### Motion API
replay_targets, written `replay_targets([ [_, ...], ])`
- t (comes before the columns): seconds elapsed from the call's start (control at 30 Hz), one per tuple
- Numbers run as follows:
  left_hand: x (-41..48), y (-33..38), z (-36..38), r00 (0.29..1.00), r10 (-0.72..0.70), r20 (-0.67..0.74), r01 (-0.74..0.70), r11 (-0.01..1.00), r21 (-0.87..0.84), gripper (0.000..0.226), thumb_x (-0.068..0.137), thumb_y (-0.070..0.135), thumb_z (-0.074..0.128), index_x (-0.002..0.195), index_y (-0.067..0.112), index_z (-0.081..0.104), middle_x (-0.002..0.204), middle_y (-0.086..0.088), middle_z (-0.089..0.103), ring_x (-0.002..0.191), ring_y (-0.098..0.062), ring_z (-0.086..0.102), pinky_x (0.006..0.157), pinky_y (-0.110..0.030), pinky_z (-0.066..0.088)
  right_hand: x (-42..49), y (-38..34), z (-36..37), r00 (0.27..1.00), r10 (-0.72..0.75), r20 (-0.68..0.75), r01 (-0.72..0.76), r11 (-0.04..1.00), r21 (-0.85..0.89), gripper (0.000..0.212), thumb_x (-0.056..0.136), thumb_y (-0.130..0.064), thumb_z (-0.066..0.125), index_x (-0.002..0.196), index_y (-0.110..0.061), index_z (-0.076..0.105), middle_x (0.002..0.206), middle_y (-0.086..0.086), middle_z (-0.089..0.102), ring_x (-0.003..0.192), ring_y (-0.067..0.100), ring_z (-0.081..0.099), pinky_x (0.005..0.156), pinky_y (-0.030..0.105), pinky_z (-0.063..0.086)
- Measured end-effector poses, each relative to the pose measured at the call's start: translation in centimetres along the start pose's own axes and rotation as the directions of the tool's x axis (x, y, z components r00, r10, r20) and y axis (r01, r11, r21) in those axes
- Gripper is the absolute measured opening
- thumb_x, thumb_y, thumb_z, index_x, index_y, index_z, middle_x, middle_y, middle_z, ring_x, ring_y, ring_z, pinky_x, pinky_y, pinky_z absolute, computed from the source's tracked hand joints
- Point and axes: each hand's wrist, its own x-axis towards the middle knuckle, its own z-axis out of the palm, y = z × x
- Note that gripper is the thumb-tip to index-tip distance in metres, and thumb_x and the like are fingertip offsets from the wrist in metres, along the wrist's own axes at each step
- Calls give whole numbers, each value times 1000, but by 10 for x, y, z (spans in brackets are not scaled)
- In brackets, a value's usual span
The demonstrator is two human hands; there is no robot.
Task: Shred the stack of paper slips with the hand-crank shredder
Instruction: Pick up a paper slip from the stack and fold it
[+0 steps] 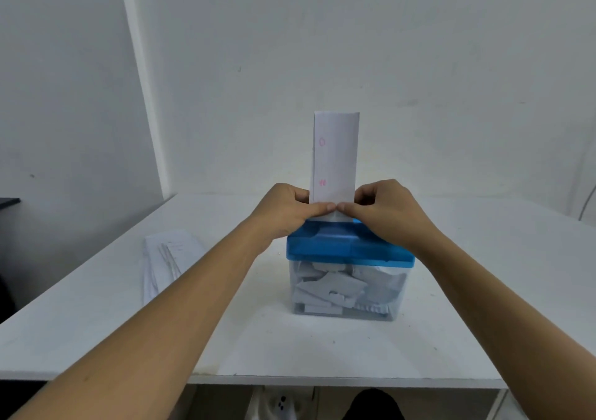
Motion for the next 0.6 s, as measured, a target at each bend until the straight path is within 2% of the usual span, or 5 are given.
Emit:
replay_targets([
  [0.13,-2,0,-2,1000,5,4,-5,999,50,43,89,44,72,123,17,71,100,10,69,92,-8,63,74,-20,54,-1,-1,-1,1000,-11,13,11,1000,0,26,92,-43,67,83,-19,70,77,-2,68,68,15,60,63,22,50],
  [0.27,-2,0,-4,1000,0,10,-1,999,45,37,92,41,70,120,17,73,102,10,69,93,-10,63,73,-19,53,0,-1,1,999,-16,30,18,999,-36,25,91,-45,67,81,-23,72,78,-4,70,74,17,64,74,33,57],
  [0.37,-4,0,-3,1000,-1,20,1,1000,15,32,93,39,69,117,19,74,94,16,69,91,-8,63,73,-18,53,-1,-1,-1,1000,-6,23,6,1000,-19,24,93,-41,66,79,-21,71,76,-3,69,69,16,60,70,30,53],
  [0.47,-6,0,-2,999,4,37,-5,1000,16,33,94,38,67,121,19,72,95,17,67,92,-8,62,74,-19,52,-1,0,-1,1000,-6,28,6,1000,-18,22,93,-38,67,78,-22,71,77,-3,69,70,16,61,70,29,54],
  [0.6,-9,2,1,998,45,40,-49,990,129,44,93,44,67,130,21,65,116,7,68,105,-16,62,84,-24,53,-1,0,-2,999,-18,41,19,999,-26,21,92,-37,68,77,-22,72,77,-4,70,71,16,62,67,26,53],
])
